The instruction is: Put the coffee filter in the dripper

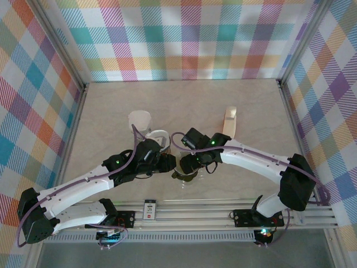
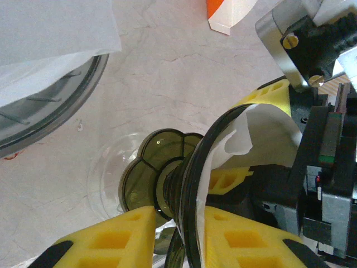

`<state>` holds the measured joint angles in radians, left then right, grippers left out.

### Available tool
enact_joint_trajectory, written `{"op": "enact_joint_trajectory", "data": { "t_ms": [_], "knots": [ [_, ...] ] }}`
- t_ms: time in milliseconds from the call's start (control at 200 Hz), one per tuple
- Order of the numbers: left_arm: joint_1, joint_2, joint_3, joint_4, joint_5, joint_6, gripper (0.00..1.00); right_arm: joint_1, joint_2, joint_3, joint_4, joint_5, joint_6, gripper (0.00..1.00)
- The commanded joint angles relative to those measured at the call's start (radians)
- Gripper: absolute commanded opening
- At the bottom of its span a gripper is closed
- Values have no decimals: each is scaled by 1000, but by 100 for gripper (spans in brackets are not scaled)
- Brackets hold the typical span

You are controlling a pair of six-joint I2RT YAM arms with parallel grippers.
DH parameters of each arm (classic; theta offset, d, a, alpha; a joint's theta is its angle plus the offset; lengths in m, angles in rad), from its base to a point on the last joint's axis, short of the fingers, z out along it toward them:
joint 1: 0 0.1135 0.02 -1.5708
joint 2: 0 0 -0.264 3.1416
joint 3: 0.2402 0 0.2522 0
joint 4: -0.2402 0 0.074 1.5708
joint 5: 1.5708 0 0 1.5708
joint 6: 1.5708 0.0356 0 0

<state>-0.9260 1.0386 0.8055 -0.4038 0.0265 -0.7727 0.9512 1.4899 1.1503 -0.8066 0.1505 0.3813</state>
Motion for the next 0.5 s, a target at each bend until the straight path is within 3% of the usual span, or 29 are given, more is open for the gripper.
{"op": "enact_joint_trajectory", "data": {
  "t_ms": [0, 215, 495],
  "knots": [
    [3, -13, -18, 5, 4, -1, 27, -2, 17, -17, 9, 17, 16, 86],
    [3, -10, -21, 9, 3, -1, 27, -3, -4, 6, 0, 15, 13, 86],
    [3, -6, -20, 14, 5, -3, 27, -3, -186, 11, 41, 36, 6, 87]
  ]
}}
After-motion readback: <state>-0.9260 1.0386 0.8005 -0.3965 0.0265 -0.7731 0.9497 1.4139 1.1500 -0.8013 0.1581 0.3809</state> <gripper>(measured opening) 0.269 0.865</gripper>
